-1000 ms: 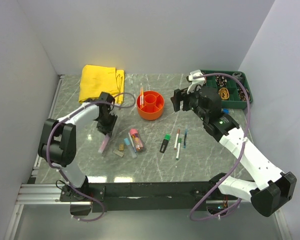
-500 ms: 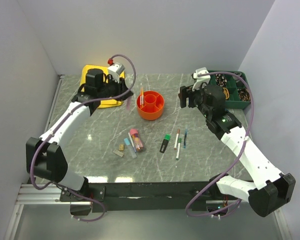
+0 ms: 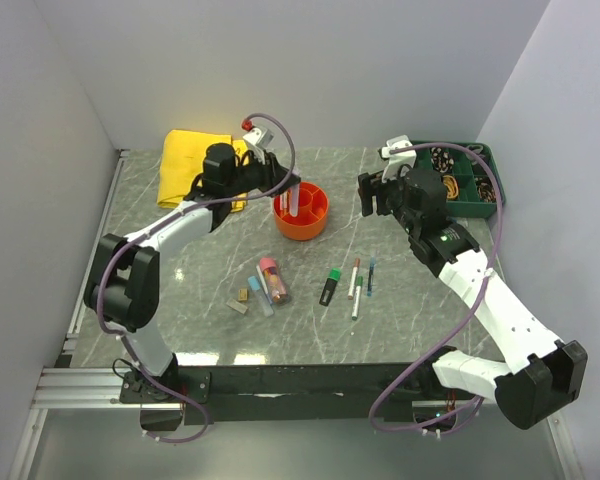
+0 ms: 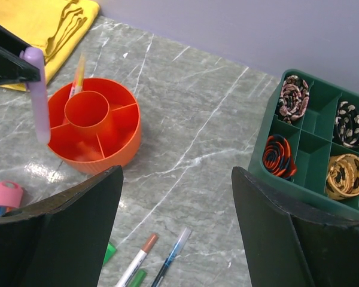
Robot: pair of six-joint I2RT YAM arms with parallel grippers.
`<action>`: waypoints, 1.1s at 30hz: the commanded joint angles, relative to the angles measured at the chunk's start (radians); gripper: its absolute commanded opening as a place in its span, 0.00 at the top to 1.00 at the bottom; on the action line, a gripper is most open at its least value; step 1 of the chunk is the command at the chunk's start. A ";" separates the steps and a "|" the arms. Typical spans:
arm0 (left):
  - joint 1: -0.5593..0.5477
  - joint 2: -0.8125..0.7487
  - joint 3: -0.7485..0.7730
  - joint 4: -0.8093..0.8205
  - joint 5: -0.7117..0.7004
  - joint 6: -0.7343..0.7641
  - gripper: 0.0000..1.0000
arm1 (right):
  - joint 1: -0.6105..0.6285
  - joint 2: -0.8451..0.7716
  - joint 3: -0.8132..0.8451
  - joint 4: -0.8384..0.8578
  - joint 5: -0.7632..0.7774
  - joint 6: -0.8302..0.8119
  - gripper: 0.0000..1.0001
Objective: Sort the stationery into containers
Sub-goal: Place the pen in the storage box.
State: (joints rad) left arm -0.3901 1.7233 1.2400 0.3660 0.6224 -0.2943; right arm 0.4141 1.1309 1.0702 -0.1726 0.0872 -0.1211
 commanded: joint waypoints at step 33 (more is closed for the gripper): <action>-0.041 -0.157 -0.145 -0.016 -0.131 0.211 0.43 | -0.006 -0.019 -0.076 0.038 -0.020 -0.005 0.19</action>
State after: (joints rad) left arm -0.4297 1.7164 1.1099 0.3775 0.5247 -0.1242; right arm 0.4141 1.1374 0.9928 -0.1688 0.0784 -0.1246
